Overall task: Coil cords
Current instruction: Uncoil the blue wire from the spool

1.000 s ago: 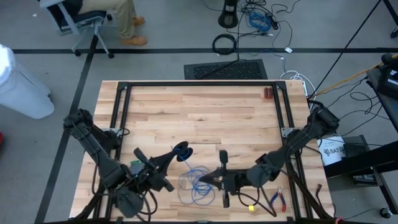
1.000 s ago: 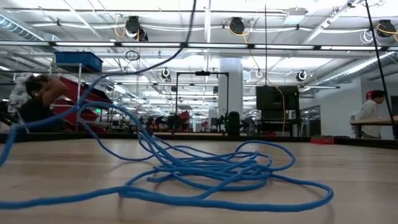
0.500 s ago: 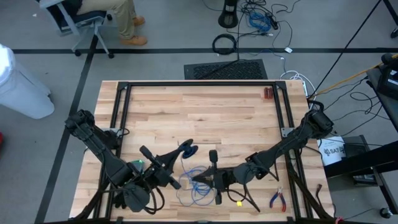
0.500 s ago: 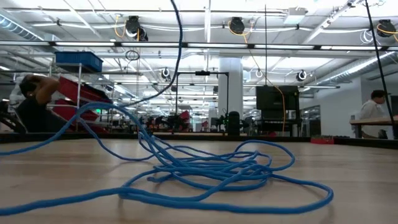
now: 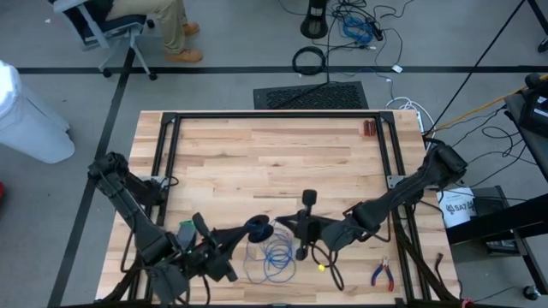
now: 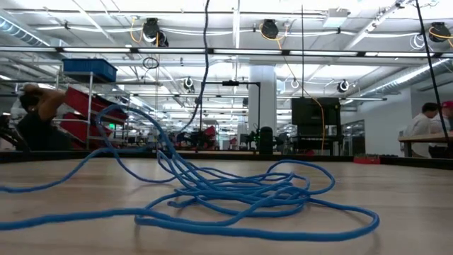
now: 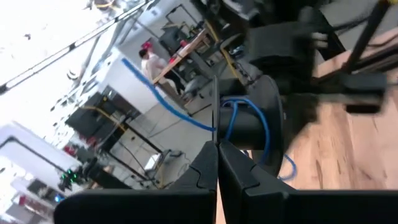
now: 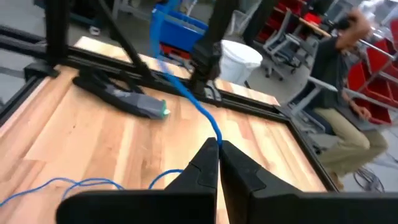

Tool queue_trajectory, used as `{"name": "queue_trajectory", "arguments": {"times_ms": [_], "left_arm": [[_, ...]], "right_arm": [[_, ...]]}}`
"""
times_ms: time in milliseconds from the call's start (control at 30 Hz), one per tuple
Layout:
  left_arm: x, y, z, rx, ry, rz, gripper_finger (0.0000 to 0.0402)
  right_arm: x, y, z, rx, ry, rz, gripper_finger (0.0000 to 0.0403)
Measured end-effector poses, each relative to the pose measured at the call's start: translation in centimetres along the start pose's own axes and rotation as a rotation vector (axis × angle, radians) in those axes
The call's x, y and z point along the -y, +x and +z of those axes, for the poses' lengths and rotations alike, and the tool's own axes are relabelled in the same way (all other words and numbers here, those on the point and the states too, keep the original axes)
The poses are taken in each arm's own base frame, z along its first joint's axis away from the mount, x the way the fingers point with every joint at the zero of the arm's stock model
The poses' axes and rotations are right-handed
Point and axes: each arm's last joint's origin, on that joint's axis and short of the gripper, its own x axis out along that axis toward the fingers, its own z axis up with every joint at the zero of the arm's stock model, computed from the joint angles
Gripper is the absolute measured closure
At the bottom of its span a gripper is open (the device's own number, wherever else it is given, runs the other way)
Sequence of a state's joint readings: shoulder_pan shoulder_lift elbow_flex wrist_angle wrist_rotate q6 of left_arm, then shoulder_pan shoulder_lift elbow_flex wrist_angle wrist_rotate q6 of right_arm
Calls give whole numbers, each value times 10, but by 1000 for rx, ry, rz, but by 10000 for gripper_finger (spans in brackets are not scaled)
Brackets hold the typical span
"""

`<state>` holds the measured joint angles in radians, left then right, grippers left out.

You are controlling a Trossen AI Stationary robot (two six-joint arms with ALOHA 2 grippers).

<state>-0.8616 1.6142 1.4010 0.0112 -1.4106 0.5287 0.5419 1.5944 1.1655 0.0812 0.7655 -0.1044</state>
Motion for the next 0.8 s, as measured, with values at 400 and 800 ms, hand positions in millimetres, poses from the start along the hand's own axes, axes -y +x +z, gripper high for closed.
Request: {"name": "queue_trajectory", "arguments": {"times_ms": [400, 800], "left_arm": [[4, -22, 4, 60, 105, -60, 400], [2, -29, 3, 12, 128, 14, 400]], "right_arm": [[14, -37, 10, -33, 26, -70, 403], [17, -98, 39, 124, 77, 56, 403]]}}
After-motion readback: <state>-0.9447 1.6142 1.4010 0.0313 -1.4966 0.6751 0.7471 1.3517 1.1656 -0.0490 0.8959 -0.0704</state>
